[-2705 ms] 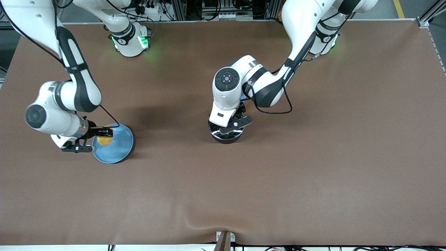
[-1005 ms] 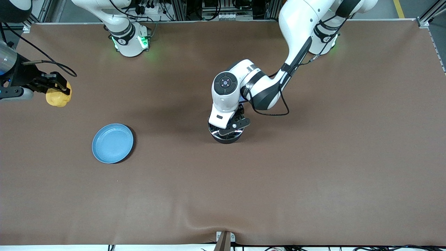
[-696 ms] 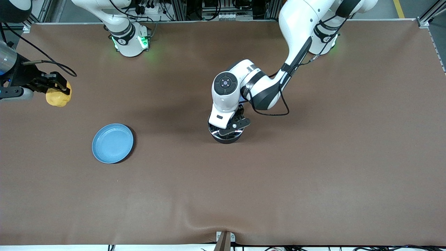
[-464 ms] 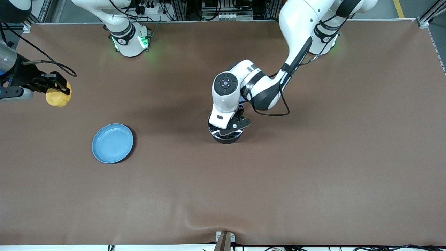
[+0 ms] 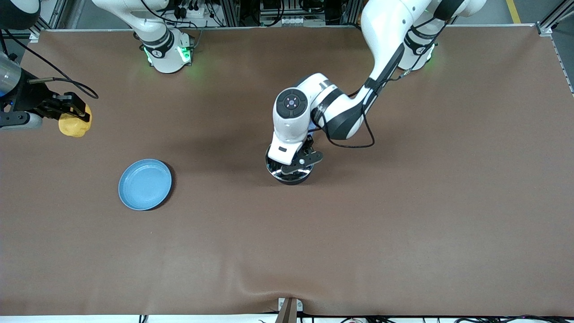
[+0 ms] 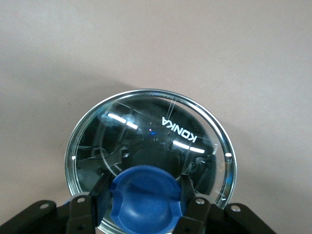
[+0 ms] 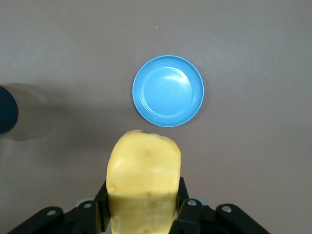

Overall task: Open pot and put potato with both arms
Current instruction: 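Lift the yellow potato off the blue plate with the right gripper, then lift the glass lid off the pot with the left gripper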

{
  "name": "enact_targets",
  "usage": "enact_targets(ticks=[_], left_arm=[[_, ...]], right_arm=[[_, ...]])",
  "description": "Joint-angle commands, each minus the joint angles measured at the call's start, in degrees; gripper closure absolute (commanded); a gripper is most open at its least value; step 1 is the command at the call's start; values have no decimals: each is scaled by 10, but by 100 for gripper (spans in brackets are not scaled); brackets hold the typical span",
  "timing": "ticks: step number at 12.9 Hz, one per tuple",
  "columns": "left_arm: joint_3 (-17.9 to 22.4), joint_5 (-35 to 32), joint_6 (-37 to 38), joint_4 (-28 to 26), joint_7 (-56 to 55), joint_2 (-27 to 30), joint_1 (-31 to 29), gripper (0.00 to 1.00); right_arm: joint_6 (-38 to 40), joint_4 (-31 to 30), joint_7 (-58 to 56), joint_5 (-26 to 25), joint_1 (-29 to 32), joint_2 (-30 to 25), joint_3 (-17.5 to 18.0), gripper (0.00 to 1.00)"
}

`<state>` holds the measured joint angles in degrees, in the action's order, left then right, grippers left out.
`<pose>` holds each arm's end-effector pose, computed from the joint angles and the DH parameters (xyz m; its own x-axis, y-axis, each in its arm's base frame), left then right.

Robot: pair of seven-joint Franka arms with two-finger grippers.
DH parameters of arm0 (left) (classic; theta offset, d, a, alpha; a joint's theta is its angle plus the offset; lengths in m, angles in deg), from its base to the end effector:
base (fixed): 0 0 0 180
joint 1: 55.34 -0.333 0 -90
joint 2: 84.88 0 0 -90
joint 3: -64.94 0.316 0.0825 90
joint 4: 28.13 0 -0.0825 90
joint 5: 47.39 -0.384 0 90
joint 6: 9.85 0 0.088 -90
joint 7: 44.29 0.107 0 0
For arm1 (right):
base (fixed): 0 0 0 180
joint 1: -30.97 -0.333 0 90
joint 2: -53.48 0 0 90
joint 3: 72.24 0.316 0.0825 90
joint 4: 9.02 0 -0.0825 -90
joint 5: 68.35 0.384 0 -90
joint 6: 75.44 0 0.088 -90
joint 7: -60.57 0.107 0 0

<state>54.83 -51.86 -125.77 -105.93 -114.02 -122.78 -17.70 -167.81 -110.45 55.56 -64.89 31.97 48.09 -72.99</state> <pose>0.5136 -0.5181 0.3380 0.9257 0.3771 -0.0303 0.3779 -0.9255 0.0259 0.5239 -0.0101 0.5848 0.9968 0.0544 -0.0585 0.0505 -0.9965 -0.0666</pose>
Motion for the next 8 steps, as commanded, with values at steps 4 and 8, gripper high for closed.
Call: enact_targets(ticks=[4, 8], left_arm=[[3, -34, 109, -8, 102, 118, -71, 100], [0, -27, 161, -8, 256, 149, -162, 100]], right_arm=[[3, 9, 12, 6, -5, 3, 7, 98], [-43, 9, 191, 18, -107, 16, 7, 98]])
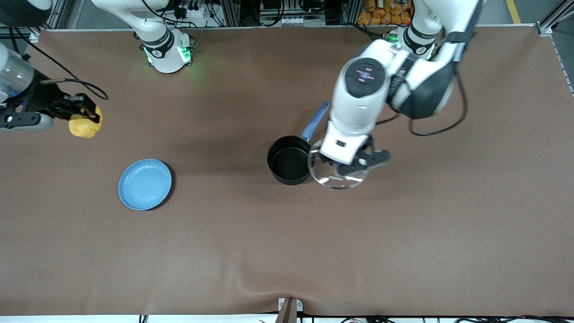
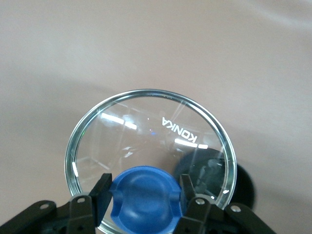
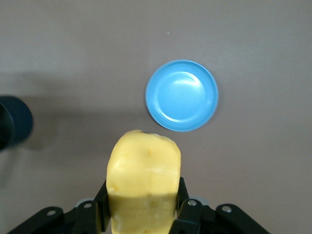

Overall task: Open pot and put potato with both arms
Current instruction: 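Lift the glass lid off the pot with the left gripper, then carry the potato over the open pot with the right gripper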

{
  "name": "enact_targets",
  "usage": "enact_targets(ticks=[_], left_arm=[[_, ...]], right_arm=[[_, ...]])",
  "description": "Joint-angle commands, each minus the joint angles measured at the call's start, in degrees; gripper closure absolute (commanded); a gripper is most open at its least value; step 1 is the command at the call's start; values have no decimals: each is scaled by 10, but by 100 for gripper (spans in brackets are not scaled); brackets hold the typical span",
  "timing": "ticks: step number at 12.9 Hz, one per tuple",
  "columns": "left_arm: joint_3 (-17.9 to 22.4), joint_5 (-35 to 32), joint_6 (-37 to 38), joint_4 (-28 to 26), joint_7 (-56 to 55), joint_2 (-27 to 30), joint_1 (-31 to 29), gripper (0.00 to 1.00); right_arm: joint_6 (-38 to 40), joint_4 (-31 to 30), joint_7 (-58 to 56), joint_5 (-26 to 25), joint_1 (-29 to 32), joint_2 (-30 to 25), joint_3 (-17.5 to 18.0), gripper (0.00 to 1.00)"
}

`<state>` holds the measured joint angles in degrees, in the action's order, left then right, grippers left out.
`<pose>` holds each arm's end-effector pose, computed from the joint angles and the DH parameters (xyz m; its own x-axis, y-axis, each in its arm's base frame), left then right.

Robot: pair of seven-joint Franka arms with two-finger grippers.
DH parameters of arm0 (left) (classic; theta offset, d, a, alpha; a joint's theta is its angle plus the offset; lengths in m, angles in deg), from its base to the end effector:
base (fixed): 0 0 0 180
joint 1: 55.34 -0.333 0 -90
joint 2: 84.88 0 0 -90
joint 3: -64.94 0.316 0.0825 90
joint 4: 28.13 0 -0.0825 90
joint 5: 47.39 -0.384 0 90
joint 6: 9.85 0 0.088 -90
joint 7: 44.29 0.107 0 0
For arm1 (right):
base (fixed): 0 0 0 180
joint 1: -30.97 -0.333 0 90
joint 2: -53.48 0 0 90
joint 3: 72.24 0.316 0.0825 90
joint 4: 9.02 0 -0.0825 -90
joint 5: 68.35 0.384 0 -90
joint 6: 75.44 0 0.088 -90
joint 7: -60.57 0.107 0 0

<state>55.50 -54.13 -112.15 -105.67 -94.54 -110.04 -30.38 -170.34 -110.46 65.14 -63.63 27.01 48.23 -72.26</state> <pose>0.5850 -0.3634 0.4755 0.9642 0.2630 0.0338 0.2640 -0.9640 -0.0299 0.5277 0.0445 0.5872 0.9994 -0.0178 -0.0292 -0.0201 -0.9966 -0.0798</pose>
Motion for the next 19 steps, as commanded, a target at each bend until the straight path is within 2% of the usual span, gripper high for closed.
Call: enact_targets(ticks=[1, 5, 10, 12, 14, 16, 19], left_arm=[[-8, -3, 39, -11, 93, 26, -58, 100], [-12, 4, 72, -19, 217, 38, -144, 100], [-13, 6, 59, -71, 299, 52, -223, 100], [-13, 6, 20, -115, 325, 64, -249, 100], [-13, 6, -45, -175, 350, 79, -271, 100], [-13, 8, -111, -236, 368, 92, -289, 100], [-13, 31, -183, -301, 370, 97, -298, 100]], right_arm=[[-35, 9, 145, 5, -91, 17, -1, 98], [-121, 11, 355, -1, -216, 69, -1, 98], [-233, 27, 429, -4, -308, 181, -1, 100], [-267, 71, 444, -15, -355, 257, -2, 100], [-268, 135, 443, -53, -378, 326, -1, 100], [-269, 171, 438, -91, -395, 377, -1, 100], [-272, 197, 442, -99, -424, 432, -2, 100]])
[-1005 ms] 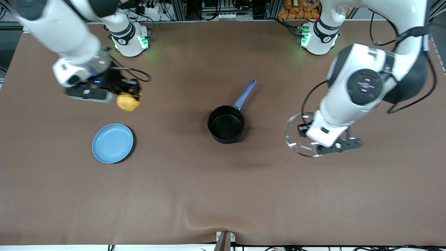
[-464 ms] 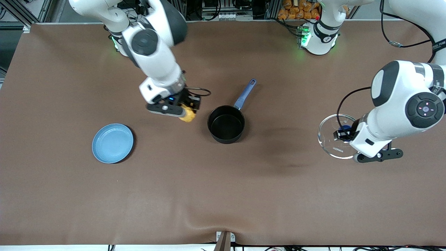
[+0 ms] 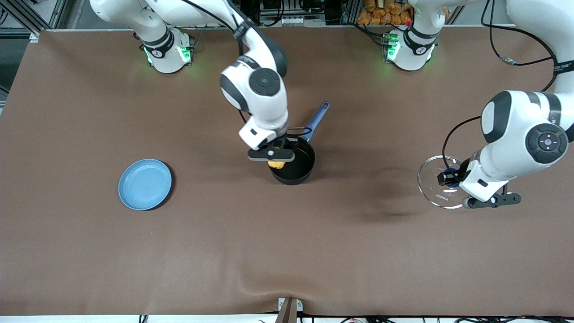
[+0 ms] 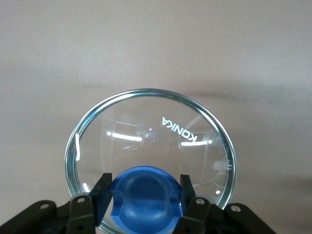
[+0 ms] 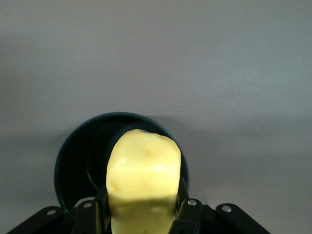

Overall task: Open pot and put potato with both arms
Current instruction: 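Carry the potato over the open pot with the right gripper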

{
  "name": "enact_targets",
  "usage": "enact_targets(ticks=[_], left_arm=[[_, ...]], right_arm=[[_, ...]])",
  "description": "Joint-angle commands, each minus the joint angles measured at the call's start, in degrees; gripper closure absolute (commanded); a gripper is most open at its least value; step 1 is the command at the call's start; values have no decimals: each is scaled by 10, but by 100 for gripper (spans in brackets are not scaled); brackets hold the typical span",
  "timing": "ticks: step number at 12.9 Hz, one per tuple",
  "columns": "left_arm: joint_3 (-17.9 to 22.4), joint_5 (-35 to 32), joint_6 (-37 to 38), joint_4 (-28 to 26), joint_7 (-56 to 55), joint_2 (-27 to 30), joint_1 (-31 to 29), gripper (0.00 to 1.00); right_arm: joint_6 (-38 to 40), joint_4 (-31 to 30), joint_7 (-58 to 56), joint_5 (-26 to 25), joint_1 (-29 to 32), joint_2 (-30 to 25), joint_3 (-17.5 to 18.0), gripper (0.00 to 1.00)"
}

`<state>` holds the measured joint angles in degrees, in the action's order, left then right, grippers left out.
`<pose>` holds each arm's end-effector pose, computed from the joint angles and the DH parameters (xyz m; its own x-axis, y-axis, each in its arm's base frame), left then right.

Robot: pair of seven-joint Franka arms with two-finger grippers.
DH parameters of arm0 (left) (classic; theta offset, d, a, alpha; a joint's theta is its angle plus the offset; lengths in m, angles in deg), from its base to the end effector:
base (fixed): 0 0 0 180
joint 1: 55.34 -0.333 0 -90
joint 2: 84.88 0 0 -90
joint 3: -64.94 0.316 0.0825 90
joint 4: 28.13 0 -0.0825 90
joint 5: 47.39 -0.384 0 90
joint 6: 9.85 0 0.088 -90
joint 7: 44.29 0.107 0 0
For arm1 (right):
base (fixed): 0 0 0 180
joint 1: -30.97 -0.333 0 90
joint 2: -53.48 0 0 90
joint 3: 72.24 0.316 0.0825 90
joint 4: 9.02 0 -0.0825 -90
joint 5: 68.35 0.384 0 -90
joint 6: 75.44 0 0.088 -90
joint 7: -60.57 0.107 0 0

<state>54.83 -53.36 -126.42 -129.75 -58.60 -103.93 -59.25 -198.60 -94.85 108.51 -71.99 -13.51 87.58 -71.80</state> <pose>0.6313 -0.0545 0.3697 0.9934 0.1004 -0.0559 0.0978 -0.9941 -0.0479 0.5076 0.5012 0.3265 0.9970 -0.0211 0.0749 -0.0206 -0.9998 -0.0073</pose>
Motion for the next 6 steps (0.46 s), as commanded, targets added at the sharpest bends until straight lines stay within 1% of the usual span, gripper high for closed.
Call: enact_targets(ticks=[1, 4, 6], left_arm=[[-6, 28, -57, -74, 10, 35, -9, 100], [-5, 29, -76, -98, 10, 25, -9, 100], [-5, 28, -119, -126, 10, 23, -14, 100]], right_arm=[[2, 41, 8, -16, -22, 47, -7, 100], [-21, 39, 15, -11, -31, 67, -6, 100], [-57, 36, 55, -8, -35, 80, -6, 100]])
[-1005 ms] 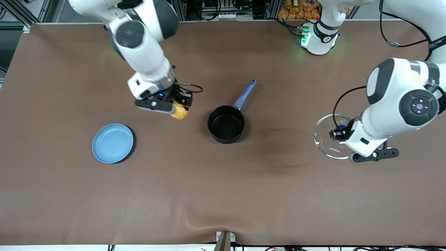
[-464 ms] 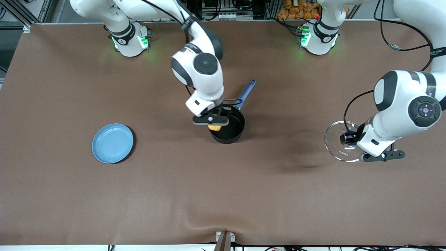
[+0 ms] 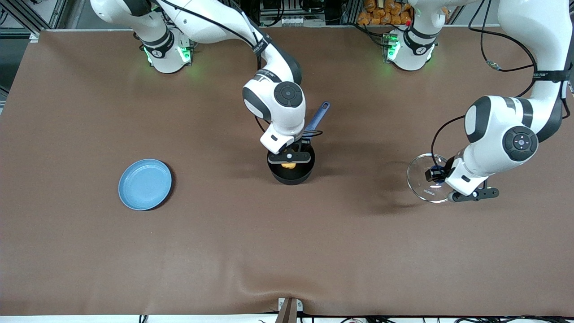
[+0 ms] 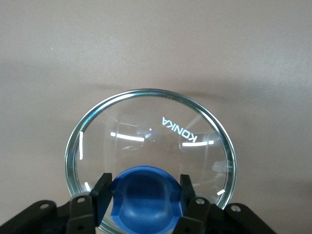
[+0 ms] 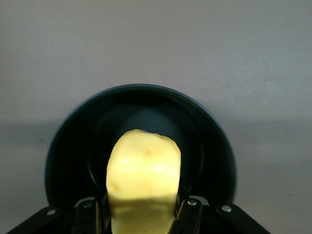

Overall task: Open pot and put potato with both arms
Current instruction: 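Carry the potato over the open pot with the right gripper, then lower the potato into the pot and open the right gripper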

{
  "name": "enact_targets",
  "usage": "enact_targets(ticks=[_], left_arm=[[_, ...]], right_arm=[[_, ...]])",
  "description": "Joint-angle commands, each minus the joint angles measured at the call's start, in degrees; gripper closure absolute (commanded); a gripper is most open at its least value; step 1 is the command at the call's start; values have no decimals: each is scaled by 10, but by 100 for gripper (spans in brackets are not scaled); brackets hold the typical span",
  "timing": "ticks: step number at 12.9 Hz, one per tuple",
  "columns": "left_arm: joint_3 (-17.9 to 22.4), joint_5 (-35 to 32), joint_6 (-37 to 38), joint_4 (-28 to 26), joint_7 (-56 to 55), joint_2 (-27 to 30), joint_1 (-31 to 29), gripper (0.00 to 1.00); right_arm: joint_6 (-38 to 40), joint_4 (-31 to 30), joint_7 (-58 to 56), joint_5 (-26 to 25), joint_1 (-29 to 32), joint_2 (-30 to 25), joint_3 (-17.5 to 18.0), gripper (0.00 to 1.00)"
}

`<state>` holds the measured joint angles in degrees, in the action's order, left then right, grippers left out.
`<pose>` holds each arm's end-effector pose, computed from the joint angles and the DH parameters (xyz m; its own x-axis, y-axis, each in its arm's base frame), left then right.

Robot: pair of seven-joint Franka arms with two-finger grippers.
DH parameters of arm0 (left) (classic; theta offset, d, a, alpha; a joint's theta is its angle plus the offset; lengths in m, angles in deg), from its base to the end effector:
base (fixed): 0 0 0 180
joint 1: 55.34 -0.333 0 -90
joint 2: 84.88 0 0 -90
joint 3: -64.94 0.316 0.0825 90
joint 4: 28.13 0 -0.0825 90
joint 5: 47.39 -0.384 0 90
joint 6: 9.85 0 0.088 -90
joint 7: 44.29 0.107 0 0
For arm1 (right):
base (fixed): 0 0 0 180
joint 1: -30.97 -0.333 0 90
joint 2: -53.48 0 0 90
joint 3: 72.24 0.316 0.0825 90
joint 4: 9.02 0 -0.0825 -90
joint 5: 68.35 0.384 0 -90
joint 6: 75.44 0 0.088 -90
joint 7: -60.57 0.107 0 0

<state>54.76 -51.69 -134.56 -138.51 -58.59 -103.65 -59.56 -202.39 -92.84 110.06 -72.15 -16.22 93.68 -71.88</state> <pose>0.6067 -0.0557 0.3166 0.9918 0.1080 -0.0687 0.1069 -0.9941 -0.0191 0.4914 0.5328 0.2723 0.9975 0.0029 0.0713 0.0033 -1.0000 -0.0051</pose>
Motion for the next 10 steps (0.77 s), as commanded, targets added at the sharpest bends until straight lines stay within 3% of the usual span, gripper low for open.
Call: enact_targets(ticks=[1, 7, 8, 10], left_arm=[[-5, 11, -50, -46, 11, 15, -11, 100], [-4, 6, -140, -92, 13, -9, -15, 100], [-3, 5, -144, -93, 14, -13, -16, 100], [-2, 3, -152, -92, 18, -22, -16, 100]], right_arm=[[-32, 16, 48, -9, -9, 30, -6, 100], [-43, 16, 47, -14, -10, 55, -6, 100], [-43, 16, 47, -14, -10, 56, -6, 95], [-43, 16, 46, -13, -5, 56, -6, 51]])
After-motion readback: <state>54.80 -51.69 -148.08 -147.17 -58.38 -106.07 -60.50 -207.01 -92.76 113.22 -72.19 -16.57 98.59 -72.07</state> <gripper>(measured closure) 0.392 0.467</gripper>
